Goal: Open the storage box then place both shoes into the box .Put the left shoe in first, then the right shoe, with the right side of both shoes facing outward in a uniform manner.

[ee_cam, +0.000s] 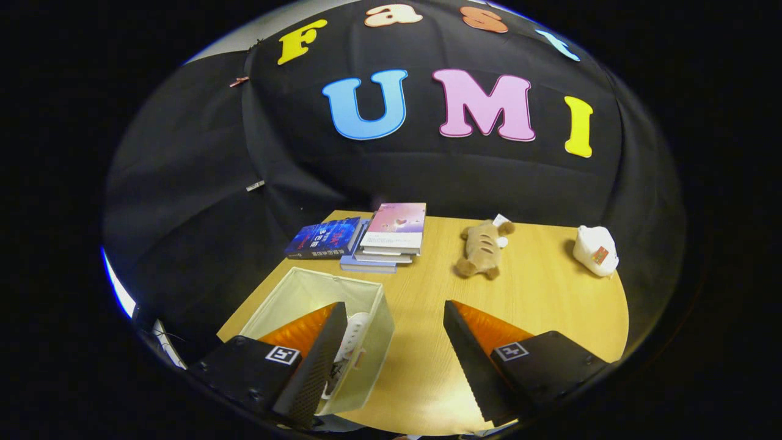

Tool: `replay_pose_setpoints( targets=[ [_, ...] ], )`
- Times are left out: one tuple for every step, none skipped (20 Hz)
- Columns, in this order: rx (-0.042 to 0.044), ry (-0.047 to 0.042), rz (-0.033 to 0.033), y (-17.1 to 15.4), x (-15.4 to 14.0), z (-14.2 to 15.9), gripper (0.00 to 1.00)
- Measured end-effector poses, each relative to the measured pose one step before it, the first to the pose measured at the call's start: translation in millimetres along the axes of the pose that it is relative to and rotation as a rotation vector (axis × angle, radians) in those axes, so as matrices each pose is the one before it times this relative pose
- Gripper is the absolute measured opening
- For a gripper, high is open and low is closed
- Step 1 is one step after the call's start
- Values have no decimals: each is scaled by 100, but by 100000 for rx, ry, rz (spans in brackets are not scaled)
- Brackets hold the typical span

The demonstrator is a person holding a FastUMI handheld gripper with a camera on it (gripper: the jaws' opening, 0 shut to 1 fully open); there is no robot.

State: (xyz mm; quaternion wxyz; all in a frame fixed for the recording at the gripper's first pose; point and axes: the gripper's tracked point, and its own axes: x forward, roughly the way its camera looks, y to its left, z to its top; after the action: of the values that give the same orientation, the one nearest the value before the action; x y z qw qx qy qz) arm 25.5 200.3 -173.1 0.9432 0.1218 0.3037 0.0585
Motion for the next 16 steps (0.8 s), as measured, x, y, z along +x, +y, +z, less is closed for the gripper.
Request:
replay_pose_setpoints(
  targets=[
    [-1600,-2105,-793,-1065,-799,660,99],
    [-1998,-2098,-1005,-1344,-788,727,99],
    [-2421,-2425,-1539,-1240,-658,606,99],
    [-2301,-2383,-1440,-1458,-784,597,99],
    [-1816,-2087,-1043,-1194,-551,436,99],
    [-1068,-1632,-842,-1166,-510,309,99],
    [-365,-1078,-827,-1221,-579,217,99],
    [-49,-1038,-231,-1109,-494,153,99],
    [7,-726,-534,-1132,-469,81,99],
    [85,-579,-112,-1030,-269,-11,99],
    [178,-493,-631,-1080,-655,11,99],
    [100,-273,-998,-1253,-307,-193,98],
    [235,-323,-922,-1238,-519,-121,98],
    [319,-119,-234,-890,-293,-129,98],
    [-14,-248,138,-639,-300,-126,98],
    [-167,-469,-262,-867,-182,-116,98]
  ],
)
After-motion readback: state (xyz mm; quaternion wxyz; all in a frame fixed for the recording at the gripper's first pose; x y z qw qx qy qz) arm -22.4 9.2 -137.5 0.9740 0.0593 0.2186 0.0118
